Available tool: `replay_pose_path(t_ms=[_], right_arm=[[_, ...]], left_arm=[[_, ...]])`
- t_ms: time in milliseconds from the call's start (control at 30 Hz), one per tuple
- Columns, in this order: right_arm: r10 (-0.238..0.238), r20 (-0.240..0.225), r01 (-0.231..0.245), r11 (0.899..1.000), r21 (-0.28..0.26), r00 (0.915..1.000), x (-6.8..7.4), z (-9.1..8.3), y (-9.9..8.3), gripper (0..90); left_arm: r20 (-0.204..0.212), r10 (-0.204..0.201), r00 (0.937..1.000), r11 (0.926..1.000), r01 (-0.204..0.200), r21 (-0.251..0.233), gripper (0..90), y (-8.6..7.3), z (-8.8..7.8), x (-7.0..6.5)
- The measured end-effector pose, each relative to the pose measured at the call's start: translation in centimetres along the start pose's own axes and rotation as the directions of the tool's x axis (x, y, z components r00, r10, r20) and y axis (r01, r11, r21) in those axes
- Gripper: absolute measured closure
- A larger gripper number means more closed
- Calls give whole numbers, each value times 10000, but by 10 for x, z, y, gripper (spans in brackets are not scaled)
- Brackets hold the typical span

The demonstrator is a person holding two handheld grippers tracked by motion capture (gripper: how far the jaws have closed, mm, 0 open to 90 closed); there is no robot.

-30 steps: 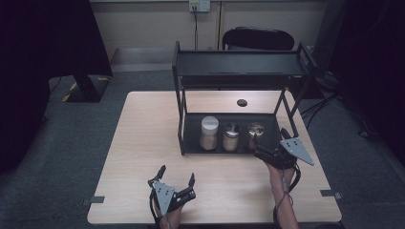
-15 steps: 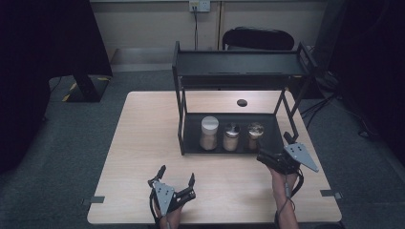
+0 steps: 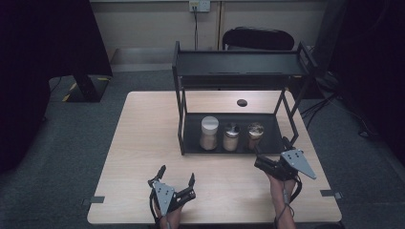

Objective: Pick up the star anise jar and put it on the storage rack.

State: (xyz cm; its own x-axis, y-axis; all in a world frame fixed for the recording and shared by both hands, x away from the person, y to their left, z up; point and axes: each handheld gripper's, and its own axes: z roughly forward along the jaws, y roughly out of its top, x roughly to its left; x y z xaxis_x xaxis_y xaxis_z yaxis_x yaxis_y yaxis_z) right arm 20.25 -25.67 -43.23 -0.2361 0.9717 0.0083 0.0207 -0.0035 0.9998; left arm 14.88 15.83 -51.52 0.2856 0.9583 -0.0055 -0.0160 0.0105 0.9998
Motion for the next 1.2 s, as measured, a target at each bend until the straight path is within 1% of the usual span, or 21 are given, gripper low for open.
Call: replay_pose_path(t_ms=[100,333,633,967,1200], right_arm=[[15,-18,-14,10000,24,10000,1,-3,-2,10],[18,-41,-18,10000,59,10000,2,-8,-5,10],[14,7,-14,9996,-287,10000,7,-20,-9,10],[-24,7,24,9999,-156,10000,10,-33,-16,10],[47,70,-46,9999,-124,10000,12,-42,-22,10]], left_arm=[[64,7,10000,10000,-7,9,5,0,0,1],[64,3,10000,10000,-3,5,6,0,0,1],[57,-1,10000,10000,1,9,6,0,0,1],[60,0,10000,10000,0,11,6,0,0,1],[59,2,10000,10000,-2,5,6,0,0,1]])
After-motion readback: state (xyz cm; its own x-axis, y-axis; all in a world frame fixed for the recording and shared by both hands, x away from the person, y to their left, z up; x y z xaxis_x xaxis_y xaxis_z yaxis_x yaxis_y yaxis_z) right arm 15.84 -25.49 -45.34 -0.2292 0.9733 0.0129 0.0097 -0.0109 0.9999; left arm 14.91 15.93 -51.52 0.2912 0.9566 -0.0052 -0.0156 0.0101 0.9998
